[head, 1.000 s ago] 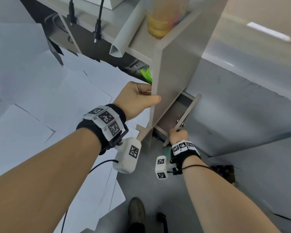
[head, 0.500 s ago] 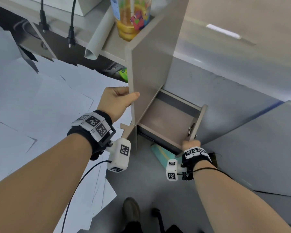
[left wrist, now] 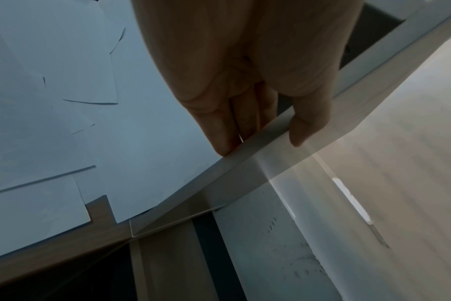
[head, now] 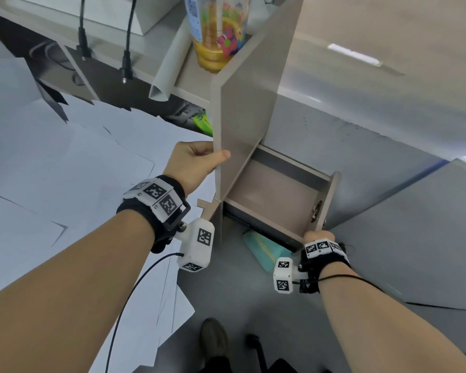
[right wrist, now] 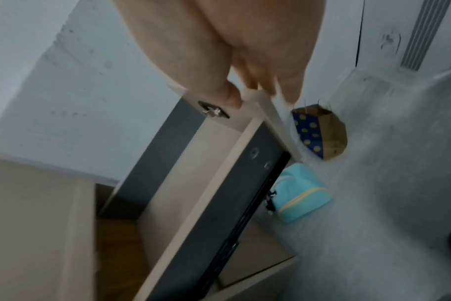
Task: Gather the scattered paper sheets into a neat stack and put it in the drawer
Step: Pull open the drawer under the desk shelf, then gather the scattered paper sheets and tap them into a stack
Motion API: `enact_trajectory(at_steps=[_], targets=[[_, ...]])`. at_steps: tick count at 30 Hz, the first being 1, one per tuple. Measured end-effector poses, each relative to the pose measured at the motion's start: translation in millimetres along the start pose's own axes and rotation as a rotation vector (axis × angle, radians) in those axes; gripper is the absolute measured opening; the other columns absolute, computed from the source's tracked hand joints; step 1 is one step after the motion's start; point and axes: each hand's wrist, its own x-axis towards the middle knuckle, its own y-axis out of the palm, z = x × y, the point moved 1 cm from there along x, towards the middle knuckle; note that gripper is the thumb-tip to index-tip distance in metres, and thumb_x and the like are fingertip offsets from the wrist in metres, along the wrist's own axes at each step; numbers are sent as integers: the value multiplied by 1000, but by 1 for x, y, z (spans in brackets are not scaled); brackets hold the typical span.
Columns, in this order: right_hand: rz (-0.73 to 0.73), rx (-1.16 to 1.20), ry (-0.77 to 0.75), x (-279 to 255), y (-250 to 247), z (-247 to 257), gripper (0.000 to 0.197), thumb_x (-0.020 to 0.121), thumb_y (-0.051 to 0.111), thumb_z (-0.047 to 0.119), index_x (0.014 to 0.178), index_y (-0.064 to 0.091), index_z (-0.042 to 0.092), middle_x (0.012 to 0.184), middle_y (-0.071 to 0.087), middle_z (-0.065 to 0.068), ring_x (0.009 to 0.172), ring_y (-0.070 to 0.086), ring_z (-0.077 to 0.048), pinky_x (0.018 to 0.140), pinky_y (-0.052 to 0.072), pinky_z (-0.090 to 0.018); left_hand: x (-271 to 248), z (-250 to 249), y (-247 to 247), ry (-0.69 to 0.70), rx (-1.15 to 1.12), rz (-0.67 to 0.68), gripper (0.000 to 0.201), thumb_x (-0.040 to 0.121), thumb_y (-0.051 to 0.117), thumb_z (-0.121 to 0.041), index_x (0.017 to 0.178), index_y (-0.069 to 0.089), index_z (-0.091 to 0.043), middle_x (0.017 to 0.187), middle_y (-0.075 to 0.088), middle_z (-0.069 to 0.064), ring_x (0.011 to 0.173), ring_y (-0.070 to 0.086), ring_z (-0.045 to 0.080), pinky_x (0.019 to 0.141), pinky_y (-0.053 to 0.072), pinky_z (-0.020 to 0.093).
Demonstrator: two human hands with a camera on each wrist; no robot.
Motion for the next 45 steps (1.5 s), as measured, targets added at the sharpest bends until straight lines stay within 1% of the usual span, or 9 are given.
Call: enact_trajectory(at_steps=[4,10,15,18,21,25,30,39,45], targets=[[-293,154,-130,-42,21,33,35,89,55,10,124,51,9,135,47,-20,123,47,-39,102,42,-45,-9,5,-30,-106,-101,-28,24,85,79,-10,108,75,-4,110,75,16,106,71,24,98,56,39],[114,-39,-1024,-164,81,118,16,88,56,3,88,70,10,90,72,-6,85,63,-25,79,45,-27,-44,47,-135,-308,-272,-429,16,95,63,-2,108,67,6,96,71,20,90,69,31,88,59,40],[-15,-125,-1372,-209,118,207,33,80,61,6,114,62,7,124,55,-14,118,48,-34,103,36,-38,-77,107,-217,-562,-178,-746,14,90,64,-9,100,72,-3,94,71,18,87,66,33,95,56,48],[-216,-290,-1301,-212,131,255,79,77,72,24,144,35,11,149,32,-17,135,30,-37,109,28,-46,-95,126,-246,-640,-86,-828,11,83,66,-19,92,70,-14,89,66,15,85,62,34,88,55,43],[-123,-470,-1150,-193,146,293,95,75,76,25,151,22,8,151,32,-19,137,33,-39,110,34,-49,-112,140,-265,-695,-137,-866,5,88,65,-15,92,68,-14,90,63,12,87,60,32,93,54,45],[81,-655,-1114,-186,159,312,19,76,69,11,88,56,4,94,63,-16,89,62,-34,70,49,-33,-125,154,-277,-688,-313,-897,8,94,61,-4,88,66,-7,88,64,14,86,59,30,96,55,48],[63,-970,-1201,-199,177,298,27,89,57,3,69,41,9,86,57,-14,76,54,-28,66,46,-31,-132,150,-276,-617,-434,-881,11,98,57,-3,105,63,2,91,63,15,74,59,22,68,55,32],[12,-874,-1275,-281,135,280,21,94,45,8,110,58,3,120,55,-20,105,58,-41,87,49,-43,-152,125,-297,-532,-464,-762,19,100,57,-6,114,63,4,91,68,14,78,65,25,69,57,34],[60,-747,-1303,-372,84,276,14,91,45,8,103,53,7,116,54,-18,101,57,-39,86,51,-43,-153,91,-308,-518,-509,-645,12,99,56,-4,107,62,4,92,68,16,77,65,26,63,54,35]])
